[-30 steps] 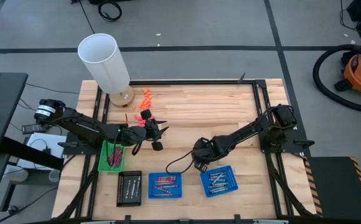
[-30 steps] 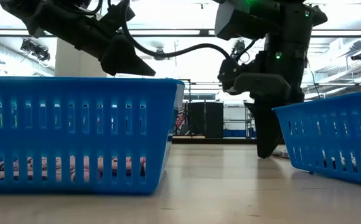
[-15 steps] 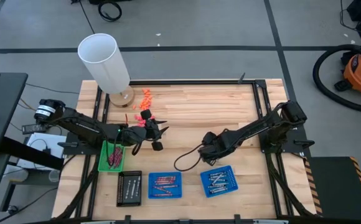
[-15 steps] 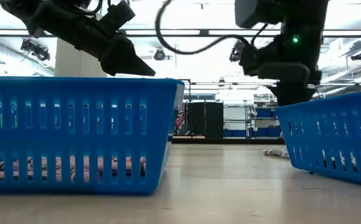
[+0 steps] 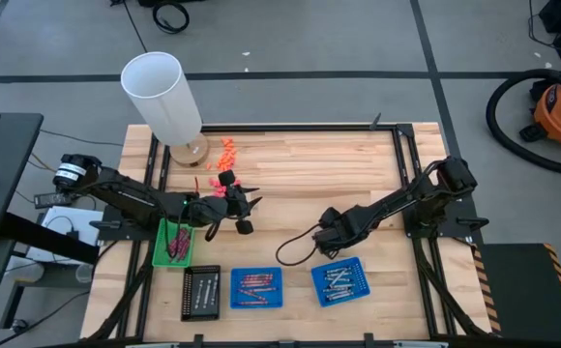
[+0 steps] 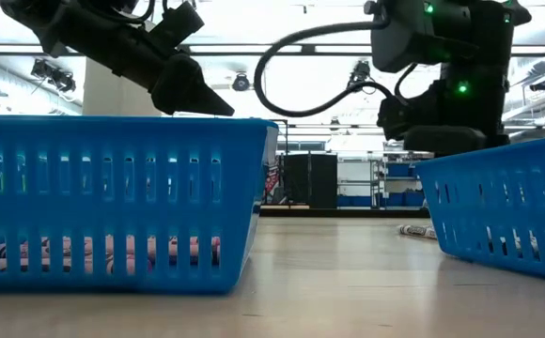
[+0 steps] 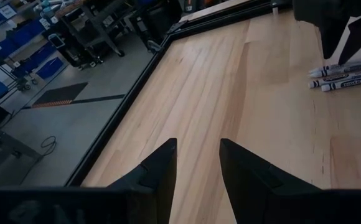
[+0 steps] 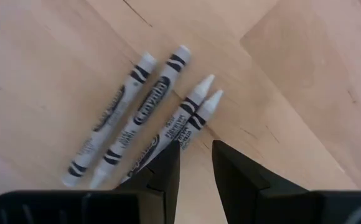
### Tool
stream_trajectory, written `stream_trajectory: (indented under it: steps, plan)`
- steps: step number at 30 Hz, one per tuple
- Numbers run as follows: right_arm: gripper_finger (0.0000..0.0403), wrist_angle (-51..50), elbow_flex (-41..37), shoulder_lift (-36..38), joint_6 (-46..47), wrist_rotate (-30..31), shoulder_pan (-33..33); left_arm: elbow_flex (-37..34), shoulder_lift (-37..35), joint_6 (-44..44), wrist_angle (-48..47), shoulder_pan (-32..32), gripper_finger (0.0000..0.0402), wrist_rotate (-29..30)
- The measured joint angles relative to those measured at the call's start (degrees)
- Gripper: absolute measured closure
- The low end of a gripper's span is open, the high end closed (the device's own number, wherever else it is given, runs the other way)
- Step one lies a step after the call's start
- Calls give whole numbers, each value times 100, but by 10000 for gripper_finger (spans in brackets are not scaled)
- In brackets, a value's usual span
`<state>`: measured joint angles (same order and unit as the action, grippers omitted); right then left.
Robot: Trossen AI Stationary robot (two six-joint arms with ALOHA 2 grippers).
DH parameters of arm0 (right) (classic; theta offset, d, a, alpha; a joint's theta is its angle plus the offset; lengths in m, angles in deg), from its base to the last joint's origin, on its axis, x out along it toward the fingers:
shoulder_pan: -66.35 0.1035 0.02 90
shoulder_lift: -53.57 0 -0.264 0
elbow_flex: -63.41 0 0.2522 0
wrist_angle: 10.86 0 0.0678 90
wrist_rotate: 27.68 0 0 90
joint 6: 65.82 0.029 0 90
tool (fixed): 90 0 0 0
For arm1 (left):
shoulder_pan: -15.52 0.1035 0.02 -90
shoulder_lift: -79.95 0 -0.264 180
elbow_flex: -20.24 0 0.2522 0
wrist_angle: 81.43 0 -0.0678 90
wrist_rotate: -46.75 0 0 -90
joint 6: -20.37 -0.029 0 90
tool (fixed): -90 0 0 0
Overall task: Sort crayons
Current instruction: Put the white crayon into the black basket
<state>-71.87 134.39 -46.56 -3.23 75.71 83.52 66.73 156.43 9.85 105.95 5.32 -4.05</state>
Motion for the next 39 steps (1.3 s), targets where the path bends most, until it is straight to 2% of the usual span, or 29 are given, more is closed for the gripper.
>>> stream_trajectory:
  steps: [18, 28, 39]
  plan:
    - [298, 123, -5, 2, 28, -105, 0, 0, 0, 47, -2, 0, 269, 0]
    - [298, -614, 191, 4, 282, 83, -15, -2, 0, 49, -2, 0, 269, 0]
    - [298, -277, 191, 4, 533, 92, 40, -2, 0, 49, -7, 7, 269, 0]
